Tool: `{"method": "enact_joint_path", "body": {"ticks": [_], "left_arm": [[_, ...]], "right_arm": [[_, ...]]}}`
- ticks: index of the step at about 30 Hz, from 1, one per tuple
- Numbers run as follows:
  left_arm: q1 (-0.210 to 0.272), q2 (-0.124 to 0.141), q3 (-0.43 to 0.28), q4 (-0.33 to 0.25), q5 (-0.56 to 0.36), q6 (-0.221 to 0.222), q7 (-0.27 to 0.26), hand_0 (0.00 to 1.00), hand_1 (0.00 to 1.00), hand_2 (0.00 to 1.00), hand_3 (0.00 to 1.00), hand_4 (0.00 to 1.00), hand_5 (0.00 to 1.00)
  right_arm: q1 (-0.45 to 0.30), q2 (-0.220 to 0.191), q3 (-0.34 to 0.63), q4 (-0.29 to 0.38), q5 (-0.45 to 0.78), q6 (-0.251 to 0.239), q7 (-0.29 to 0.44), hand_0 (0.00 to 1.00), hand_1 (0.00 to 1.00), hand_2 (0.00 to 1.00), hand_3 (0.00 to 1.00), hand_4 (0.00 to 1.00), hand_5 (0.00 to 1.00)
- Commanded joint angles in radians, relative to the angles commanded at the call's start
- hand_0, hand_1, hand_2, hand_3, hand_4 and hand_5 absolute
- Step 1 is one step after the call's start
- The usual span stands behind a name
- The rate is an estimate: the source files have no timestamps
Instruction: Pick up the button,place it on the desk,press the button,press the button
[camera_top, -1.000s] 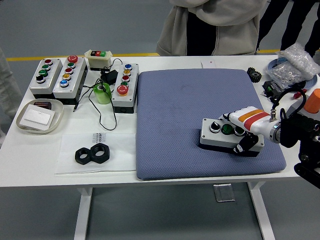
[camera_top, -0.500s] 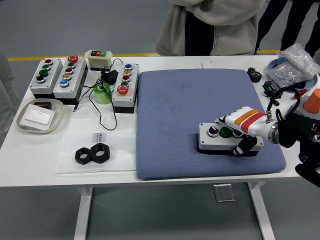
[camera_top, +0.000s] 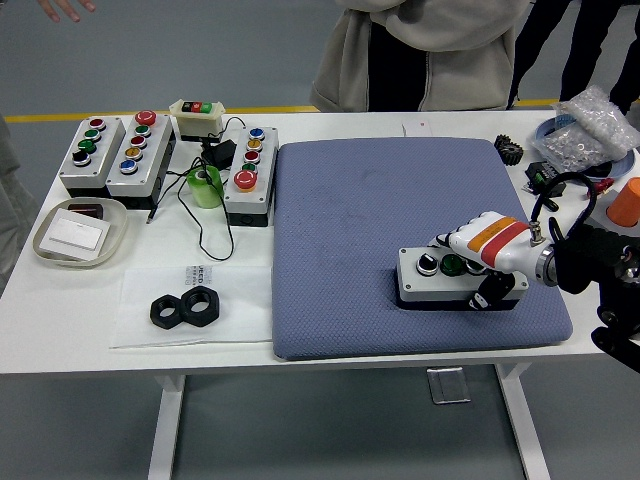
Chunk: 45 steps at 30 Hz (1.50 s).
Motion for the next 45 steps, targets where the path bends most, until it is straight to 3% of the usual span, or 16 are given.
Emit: {"method": "enact_joint_path", "body": {"ticks": [14, 15, 26, 27, 32, 33, 38, 39, 45], "left_arm": [[0.006, -0.001, -0.010, 0.000, 0.015, 0.001, 0.004, 0.702, 0.833, 0.891, 0.826, 0.641, 0.998], [0.006, -0.001, -0.010, 0.000, 0.015, 0.001, 0.004, 0.703, 0.833, 0.892, 0.827, 0.640, 0.998], [0.003, 0.000, -0.005, 0.000, 0.009, 0.000, 0.003, 0.703, 0.834, 0.891, 0.827, 0.641, 0.998], [0.003, 0.000, -0.004, 0.000, 0.007, 0.000, 0.002, 0.703, 0.833, 0.891, 0.827, 0.641, 0.998], [0.001, 0.000, -0.003, 0.000, 0.005, 0.000, 0.002, 0.703, 0.833, 0.891, 0.827, 0.641, 0.998], [0.001, 0.000, -0.002, 0.000, 0.004, -0.001, 0.001, 0.703, 0.833, 0.891, 0.827, 0.642, 0.998], [-0.001, 0.000, -0.001, 0.000, 0.002, -0.001, 0.001, 0.703, 0.833, 0.891, 0.827, 0.642, 0.998], [-0.002, 0.000, 0.000, 0.000, 0.001, -0.001, 0.001, 0.703, 0.833, 0.891, 0.827, 0.641, 0.998], [-0.002, 0.000, 0.002, 0.000, -0.003, -0.001, -0.001, 0.702, 0.833, 0.891, 0.827, 0.641, 0.998]], "right_arm": [[-0.007, 0.004, 0.005, -0.004, 0.000, 0.020, -0.010, 0.691, 0.531, 0.581, 0.843, 0.907, 0.077], [-0.008, 0.003, 0.008, -0.005, 0.003, 0.024, -0.011, 0.754, 0.563, 0.627, 0.875, 0.910, 0.082], [-0.010, 0.006, 0.027, -0.003, 0.018, 0.049, -0.023, 0.760, 0.576, 0.670, 0.906, 0.922, 0.102], [-0.011, 0.007, 0.031, -0.003, 0.021, 0.054, -0.025, 0.807, 0.639, 0.766, 0.945, 0.937, 0.129], [-0.014, 0.006, 0.044, 0.000, 0.033, 0.069, -0.025, 0.807, 0.639, 0.766, 0.945, 0.937, 0.129], [-0.013, 0.006, 0.045, 0.002, 0.035, 0.070, -0.024, 0.879, 0.727, 0.868, 0.976, 0.959, 0.162], [-0.010, 0.003, 0.051, 0.009, 0.038, 0.076, -0.023, 0.879, 0.727, 0.868, 0.976, 0.959, 0.162], [-0.010, 0.003, 0.053, 0.010, 0.038, 0.079, -0.022, 0.933, 0.804, 0.934, 0.990, 0.958, 0.148], [-0.010, 0.000, 0.066, 0.020, 0.040, 0.098, -0.025, 0.944, 0.820, 0.956, 0.998, 0.957, 0.148]]}}
